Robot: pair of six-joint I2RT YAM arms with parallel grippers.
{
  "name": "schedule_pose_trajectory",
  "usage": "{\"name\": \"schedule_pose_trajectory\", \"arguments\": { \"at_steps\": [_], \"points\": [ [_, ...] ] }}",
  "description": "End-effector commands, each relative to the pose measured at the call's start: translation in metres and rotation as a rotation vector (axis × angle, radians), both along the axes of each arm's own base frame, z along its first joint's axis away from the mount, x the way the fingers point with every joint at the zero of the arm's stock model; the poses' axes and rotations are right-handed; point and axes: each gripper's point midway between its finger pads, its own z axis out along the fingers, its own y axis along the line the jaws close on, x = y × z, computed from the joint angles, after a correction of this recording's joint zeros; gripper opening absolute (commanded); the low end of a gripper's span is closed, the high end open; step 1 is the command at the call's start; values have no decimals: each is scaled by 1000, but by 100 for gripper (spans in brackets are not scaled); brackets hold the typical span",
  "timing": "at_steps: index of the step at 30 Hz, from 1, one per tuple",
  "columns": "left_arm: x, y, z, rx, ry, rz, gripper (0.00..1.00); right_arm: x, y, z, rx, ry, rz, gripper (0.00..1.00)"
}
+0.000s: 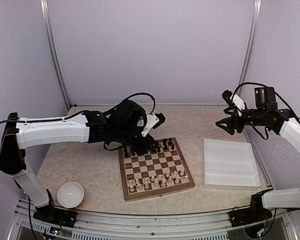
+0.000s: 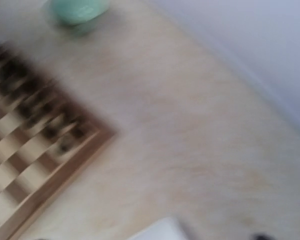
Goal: Set up the chess pieces on the board
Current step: Reset both arms
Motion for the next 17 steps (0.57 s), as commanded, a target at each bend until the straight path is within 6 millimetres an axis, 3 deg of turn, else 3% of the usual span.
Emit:
{"name": "schedule_pose_trajectory", "arguments": {
  "at_steps": [1,4,6,7,8,12,17],
  "points": [
    [56,84,80,-38,-149,299,49,30,-41,50,59,-102,-308,99],
    [71,133,115,-71,-225,431,63,38,-54,77,112,-159,-413,99],
    [78,163,127,-86,-260,510,72,37,-56,93,153,-170,-435,99],
    [77,176,138,-110,-281,537,91,36,-55,100,172,-176,-436,99],
    [79,187,141,-131,-285,567,98,34,-55,107,189,-184,-436,99],
    [74,219,159,-256,-322,651,99,27,-53,114,218,-226,-422,99],
    [70,253,163,-342,-371,746,99,26,-47,98,257,-173,-406,99]
  ]
}}
